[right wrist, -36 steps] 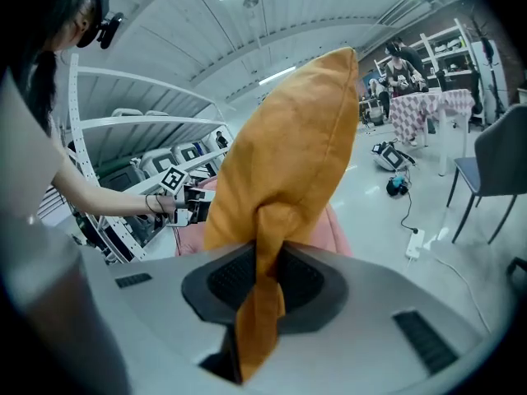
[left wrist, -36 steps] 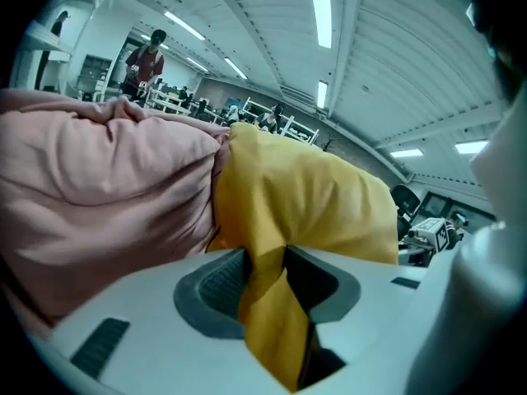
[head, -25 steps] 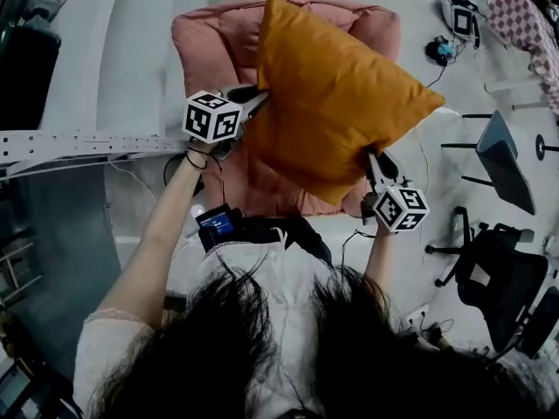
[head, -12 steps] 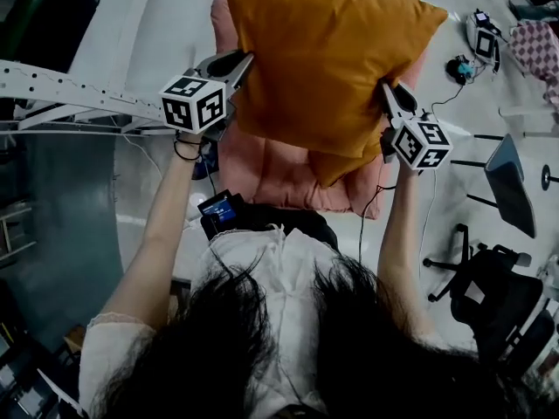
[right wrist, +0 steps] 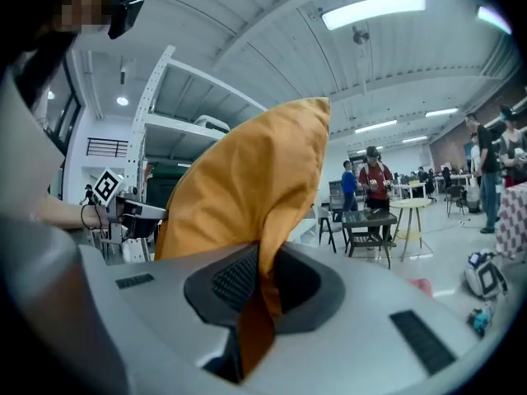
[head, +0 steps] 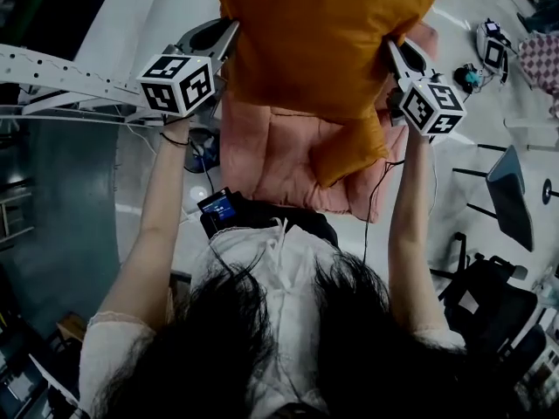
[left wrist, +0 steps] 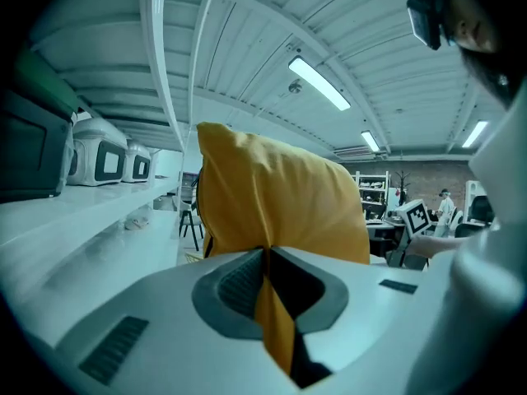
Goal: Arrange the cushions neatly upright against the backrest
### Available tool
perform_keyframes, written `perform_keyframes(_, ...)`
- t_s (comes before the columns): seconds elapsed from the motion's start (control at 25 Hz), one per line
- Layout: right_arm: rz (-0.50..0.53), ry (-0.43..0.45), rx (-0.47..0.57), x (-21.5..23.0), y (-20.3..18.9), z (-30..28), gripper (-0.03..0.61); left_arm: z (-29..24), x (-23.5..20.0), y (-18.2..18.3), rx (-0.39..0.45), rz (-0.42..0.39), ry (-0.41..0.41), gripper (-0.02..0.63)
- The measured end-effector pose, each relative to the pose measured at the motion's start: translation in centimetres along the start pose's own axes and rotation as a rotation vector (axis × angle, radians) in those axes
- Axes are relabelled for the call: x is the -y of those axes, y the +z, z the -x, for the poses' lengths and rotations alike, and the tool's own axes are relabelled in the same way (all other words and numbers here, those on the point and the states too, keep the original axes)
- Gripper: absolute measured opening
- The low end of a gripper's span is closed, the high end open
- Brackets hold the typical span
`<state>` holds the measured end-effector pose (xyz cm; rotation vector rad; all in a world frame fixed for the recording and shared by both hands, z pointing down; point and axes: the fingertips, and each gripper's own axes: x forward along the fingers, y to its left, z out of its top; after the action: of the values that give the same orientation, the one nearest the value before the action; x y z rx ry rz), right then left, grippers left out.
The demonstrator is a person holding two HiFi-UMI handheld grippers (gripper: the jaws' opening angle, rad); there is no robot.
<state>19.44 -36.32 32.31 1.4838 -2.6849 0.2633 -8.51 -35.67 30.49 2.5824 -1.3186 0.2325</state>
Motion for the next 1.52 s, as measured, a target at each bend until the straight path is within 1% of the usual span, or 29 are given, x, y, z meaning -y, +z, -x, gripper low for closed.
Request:
perform_keyframes(0.16, 0.017, 0.019, 0.039, 1.1, 1.0, -2.4, 0.052, -0.8, -0.9, 0.1, -0.009, -0.033, 0.027, 0.037)
perform_keyframes(0.24, 0.017, 0.040, 0.029, 1.7, 0.2, -3.7, 0.051, -1.1, -1.3, 0.1, -0.001, -0.009, 0.041, 0.034)
perform_keyframes(0.32, 0.020, 0.051, -0.018, 2.5, -1.9, -4.5, 0.051, -2.1, -1.6, -0.9, -0.021, 0.013, 0.053, 0.032)
perform_keyframes(0.44, 0.010, 0.034, -0.096, 4.0, -5.9, -4.2, 0.051, -4.3, -1.5, -4.3, -0.121, 0.006, 0.057, 0.031)
perform_keyframes(0.52, -0.008, 0.010, -0.134, 5.0, -8.4, -3.3, 0.051, -5.5, -0.9, -7.0, -0.191, 0.010, 0.038, 0.029)
perform_keyframes(0.64, -0.041, -0.019, -0.174, 6.2, -11.1, -1.5, 0.051, -6.8, 0.7, -10.7, -0.267, 0.021, 0.000, 0.028)
perform_keyframes(0.76, -0.064, -0.020, -0.199, 6.9, -13.1, -0.6, 0.051, -8.2, 0.9, -13.7, -0.318, 0.033, 0.000, 0.026)
perform_keyframes(0.88, -0.082, -0.005, -0.230, 7.1, -14.9, -1.3, 0.051, -9.4, -0.3, -16.0, -0.369, 0.053, 0.041, 0.026)
perform_keyframes(0.96, -0.114, -0.009, -0.254, 7.1, -16.2, -2.0, 0.049, -9.6, -0.9, -17.1, -0.401, 0.044, 0.061, 0.025)
perform_keyframes(1.04, -0.137, -0.030, -0.287, 7.4, -17.4, -2.7, 0.048, -9.7, -1.2, -17.6, -0.408, 0.052, 0.067, 0.026)
perform_keyframes(1.12, -0.122, -0.046, -0.326, 7.7, -18.2, -3.5, 0.046, -9.7, -1.4, -17.4, -0.402, 0.065, 0.072, 0.026)
perform_keyframes(1.24, -0.082, -0.030, -0.361, 7.4, -18.1, -4.3, 0.043, -9.4, -1.6, -16.8, -0.401, 0.010, 0.092, 0.025)
perform_keyframes(1.28, -0.081, -0.017, -0.368, 7.2, -18.1, -4.4, 0.043, -9.2, -1.8, -16.7, -0.398, 0.006, 0.099, 0.025)
perform_keyframes(1.32, -0.077, -0.005, -0.383, 6.8, -18.4, -4.5, 0.043, -8.9, -1.9, -16.8, -0.392, 0.030, 0.103, 0.025)
perform_keyframes(1.36, -0.062, 0.004, -0.411, 6.3, -19.1, -4.5, 0.041, -8.5, -2.0, -17.2, -0.386, 0.075, 0.104, 0.025)
perform_keyframes(1.44, 0.004, 0.000, -0.514, 5.7, -21.8, -4.2, 0.041, -8.4, -1.7, -18.4, -0.394, 0.163, 0.083, 0.025)
perform_keyframes(1.48, 0.040, -0.018, -0.575, 5.8, -23.6, -3.7, 0.041, -8.7, -1.2, -19.1, -0.411, 0.178, 0.060, 0.025)
perform_keyframes(1.52, 0.063, -0.047, -0.626, 6.1, -25.4, -3.2, 0.040, -9.3, -0.4, -19.9, -0.436, 0.170, 0.034, 0.025)
